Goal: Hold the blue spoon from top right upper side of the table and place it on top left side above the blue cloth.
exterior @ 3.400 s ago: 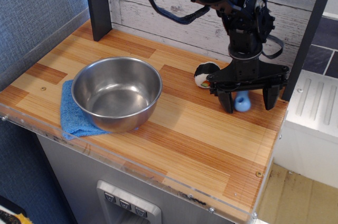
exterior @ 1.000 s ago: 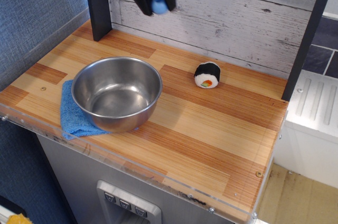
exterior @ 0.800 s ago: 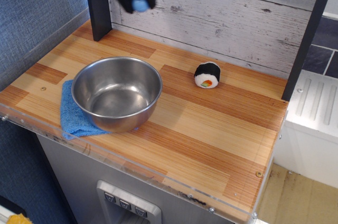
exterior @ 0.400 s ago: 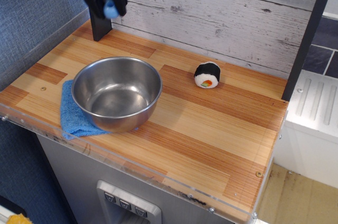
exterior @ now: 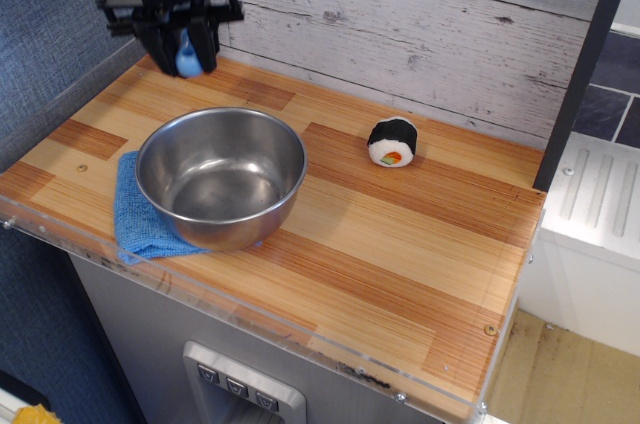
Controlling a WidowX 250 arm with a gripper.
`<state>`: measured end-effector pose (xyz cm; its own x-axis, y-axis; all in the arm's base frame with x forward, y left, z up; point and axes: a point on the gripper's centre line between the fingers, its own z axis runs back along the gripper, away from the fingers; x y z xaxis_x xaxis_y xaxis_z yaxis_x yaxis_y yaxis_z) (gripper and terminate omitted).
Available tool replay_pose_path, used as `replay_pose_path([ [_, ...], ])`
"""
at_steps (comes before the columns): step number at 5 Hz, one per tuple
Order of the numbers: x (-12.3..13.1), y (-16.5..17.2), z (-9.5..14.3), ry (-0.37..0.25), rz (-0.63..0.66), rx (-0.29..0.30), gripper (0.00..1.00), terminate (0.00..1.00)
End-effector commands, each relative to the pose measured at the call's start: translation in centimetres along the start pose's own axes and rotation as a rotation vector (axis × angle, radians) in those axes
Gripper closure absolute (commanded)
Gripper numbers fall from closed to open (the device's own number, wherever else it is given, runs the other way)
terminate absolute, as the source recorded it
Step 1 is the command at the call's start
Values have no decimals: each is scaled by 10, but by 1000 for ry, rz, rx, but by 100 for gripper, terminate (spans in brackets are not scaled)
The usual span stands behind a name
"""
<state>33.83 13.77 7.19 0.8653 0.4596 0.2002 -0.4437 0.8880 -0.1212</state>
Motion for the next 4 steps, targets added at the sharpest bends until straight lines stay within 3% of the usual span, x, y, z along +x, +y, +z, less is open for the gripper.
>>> replay_pose_path([
  [1,3,28,-15,0,41,45,100,0],
  [4,-3,28,-28,39,41,45,100,0],
])
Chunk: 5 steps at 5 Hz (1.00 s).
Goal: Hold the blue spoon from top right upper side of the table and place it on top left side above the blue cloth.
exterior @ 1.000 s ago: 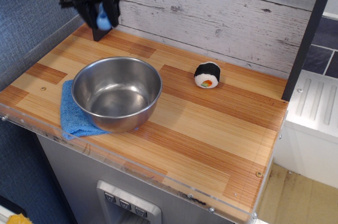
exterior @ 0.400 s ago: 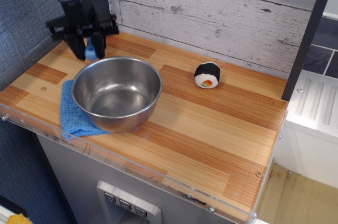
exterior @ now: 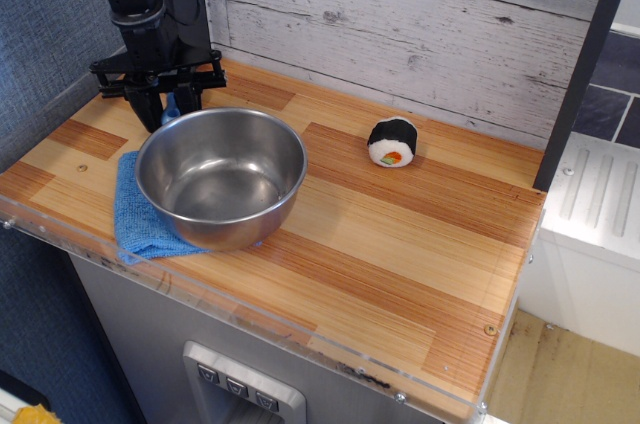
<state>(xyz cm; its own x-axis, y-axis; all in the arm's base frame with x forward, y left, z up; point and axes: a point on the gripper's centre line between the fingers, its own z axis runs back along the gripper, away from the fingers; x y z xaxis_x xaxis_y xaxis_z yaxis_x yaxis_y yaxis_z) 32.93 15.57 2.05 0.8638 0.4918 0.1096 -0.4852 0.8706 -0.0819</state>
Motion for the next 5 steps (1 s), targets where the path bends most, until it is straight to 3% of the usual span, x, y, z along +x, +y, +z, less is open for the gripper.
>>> replay_pose_path([
  [1,3,0,17,-35,2,-1,100,0],
  [2,4,1,23,-2,16,19,0,0],
  [4,2,-2,27,-16,37,29,0,0],
  [5,3,-8,35,-35,10,-3,0,0],
])
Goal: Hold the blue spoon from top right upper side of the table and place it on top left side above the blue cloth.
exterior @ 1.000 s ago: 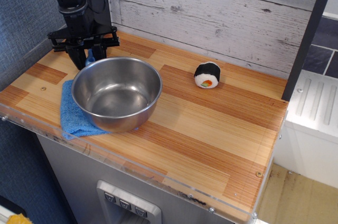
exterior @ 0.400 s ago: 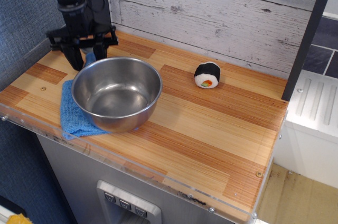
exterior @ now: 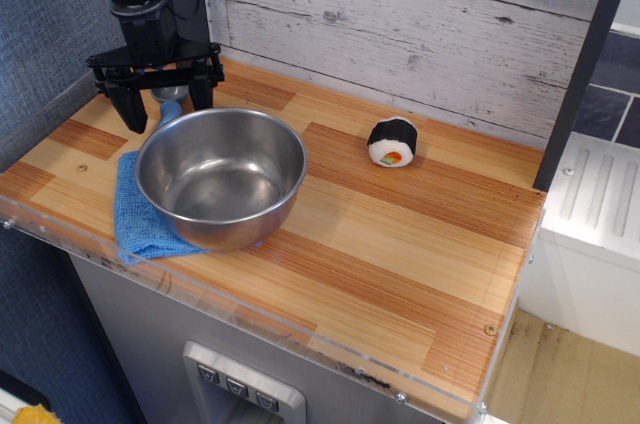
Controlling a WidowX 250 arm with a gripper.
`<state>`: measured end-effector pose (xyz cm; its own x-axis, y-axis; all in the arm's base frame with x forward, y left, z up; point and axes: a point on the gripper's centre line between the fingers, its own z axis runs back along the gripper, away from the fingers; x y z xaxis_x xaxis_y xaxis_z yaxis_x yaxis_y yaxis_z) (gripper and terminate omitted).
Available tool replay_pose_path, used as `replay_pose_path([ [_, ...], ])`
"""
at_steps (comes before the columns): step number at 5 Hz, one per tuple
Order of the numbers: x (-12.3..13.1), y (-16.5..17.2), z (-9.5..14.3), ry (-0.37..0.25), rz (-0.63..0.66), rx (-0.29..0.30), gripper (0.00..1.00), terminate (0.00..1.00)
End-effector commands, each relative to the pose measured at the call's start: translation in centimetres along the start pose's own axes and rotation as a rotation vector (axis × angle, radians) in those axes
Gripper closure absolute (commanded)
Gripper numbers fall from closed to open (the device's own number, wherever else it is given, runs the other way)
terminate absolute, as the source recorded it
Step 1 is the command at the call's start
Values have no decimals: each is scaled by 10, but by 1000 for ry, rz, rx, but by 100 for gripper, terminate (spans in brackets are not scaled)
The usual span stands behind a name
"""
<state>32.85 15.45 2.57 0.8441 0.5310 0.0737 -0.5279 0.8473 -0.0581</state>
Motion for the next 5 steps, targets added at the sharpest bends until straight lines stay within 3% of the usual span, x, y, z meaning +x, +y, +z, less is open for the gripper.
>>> replay_pose_path([
  [1,7,-20,64,-136,-65,-69,0,0],
  [3,-1,-44,137,-276,-132,-111,0,0],
  [4,-11,-46,150,-285,-123,-123,0,0],
  [5,-11,-46,150,-285,-123,-123,0,100],
])
